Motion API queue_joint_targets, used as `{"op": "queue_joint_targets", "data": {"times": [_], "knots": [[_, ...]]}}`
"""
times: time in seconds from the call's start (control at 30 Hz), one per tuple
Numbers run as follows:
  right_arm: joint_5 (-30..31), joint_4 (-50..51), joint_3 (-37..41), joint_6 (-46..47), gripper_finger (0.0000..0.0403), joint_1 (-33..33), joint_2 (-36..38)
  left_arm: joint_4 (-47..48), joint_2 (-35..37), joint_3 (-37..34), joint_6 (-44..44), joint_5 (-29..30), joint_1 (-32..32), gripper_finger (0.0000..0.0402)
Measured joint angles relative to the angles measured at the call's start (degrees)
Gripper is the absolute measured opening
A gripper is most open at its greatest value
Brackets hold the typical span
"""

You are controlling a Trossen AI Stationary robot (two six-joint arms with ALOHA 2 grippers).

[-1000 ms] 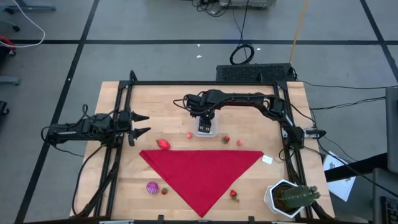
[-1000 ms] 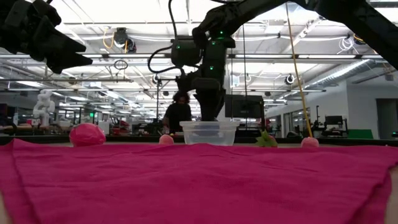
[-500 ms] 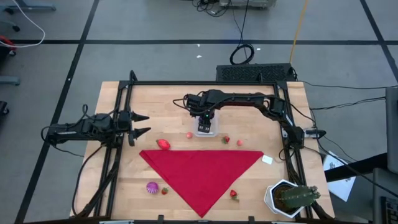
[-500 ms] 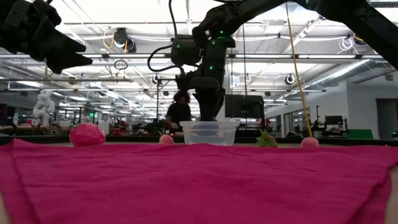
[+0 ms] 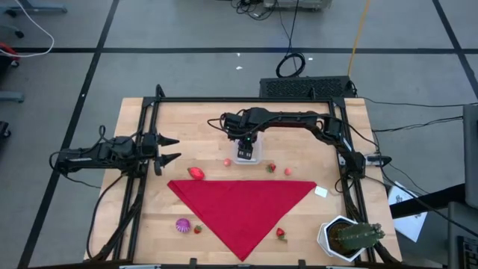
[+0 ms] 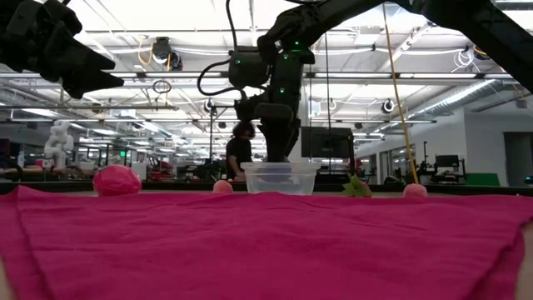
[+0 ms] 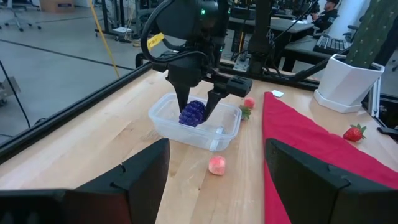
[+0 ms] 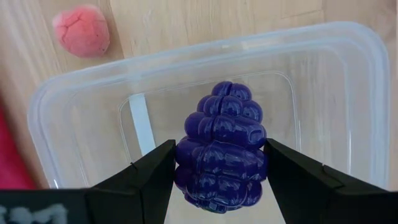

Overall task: Pick and placing Produce into tupperware
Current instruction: Put the blue grapes into the transparent bin, then put the top right red strawberry into the transparent bin

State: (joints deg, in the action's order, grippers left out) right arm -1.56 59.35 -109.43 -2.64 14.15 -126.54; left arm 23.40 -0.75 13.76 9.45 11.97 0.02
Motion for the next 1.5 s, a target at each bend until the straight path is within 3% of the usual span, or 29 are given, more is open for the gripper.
{"op": "queue_joint_targets", "data": {"times": [1.13,1.5], "knots": [[0.0,-3.4,5.3,-1.4,0.0225,0.1,0.5,-0.1,0.0,0.0,0.0,0.0,0.0,0.0271],[0.0,-4.0,5.3,-2.1,0.0275,0.1,0.5,-0.1,0.0,0.0,0.0,0.0,0.0,0.0271]]}}
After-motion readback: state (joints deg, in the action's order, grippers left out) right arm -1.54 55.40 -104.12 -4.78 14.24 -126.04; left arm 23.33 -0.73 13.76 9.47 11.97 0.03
